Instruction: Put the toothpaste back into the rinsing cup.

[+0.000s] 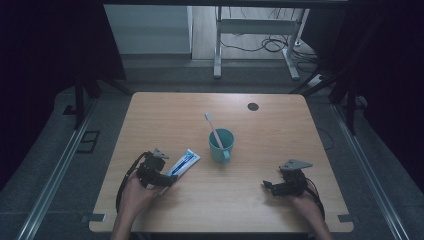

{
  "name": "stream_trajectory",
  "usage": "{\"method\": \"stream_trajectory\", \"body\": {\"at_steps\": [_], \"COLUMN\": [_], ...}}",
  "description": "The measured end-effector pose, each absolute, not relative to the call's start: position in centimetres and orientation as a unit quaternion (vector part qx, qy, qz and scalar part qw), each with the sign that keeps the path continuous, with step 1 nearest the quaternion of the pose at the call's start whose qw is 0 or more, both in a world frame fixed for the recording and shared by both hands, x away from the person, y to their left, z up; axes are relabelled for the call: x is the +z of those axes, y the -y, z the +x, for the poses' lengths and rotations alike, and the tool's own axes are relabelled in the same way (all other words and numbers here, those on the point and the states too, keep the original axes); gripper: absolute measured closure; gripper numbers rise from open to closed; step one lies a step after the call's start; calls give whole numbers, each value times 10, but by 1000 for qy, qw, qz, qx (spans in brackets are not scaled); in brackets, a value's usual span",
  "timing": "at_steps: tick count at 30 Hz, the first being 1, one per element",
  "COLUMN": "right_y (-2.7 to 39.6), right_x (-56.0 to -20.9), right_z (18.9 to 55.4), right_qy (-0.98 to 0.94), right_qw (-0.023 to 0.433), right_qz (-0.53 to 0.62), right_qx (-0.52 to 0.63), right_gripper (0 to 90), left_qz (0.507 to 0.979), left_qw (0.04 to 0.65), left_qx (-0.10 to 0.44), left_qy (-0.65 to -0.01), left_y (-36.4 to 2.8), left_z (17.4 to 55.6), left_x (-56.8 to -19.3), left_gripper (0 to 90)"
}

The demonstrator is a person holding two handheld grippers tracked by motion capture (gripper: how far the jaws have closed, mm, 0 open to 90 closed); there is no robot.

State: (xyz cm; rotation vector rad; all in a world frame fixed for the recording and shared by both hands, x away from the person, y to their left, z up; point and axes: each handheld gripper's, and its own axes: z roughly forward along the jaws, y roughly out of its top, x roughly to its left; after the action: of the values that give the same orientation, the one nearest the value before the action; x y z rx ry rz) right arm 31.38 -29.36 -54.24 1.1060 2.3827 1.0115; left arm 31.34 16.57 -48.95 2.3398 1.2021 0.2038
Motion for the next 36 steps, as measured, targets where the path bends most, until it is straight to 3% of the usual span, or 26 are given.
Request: {"method": "stream_trajectory", "body": {"at_steps": [18, 36], "right_y": [294, 294], "right_x": [-542, -542], "right_z": [314, 314], "right_qy": [-835, -836], "right_qw": [162, 162], "right_qz": [388, 387], "right_qx": [354, 353], "right_gripper": [92, 92], "left_qz": [897, 912], "left_qw": [139, 55], "left_qx": [28, -1], "left_qy": [-418, -407], "left_y": [-143, -120], "left_z": [343, 365], "left_x": [-488, -496], "left_gripper": [278, 417]}}
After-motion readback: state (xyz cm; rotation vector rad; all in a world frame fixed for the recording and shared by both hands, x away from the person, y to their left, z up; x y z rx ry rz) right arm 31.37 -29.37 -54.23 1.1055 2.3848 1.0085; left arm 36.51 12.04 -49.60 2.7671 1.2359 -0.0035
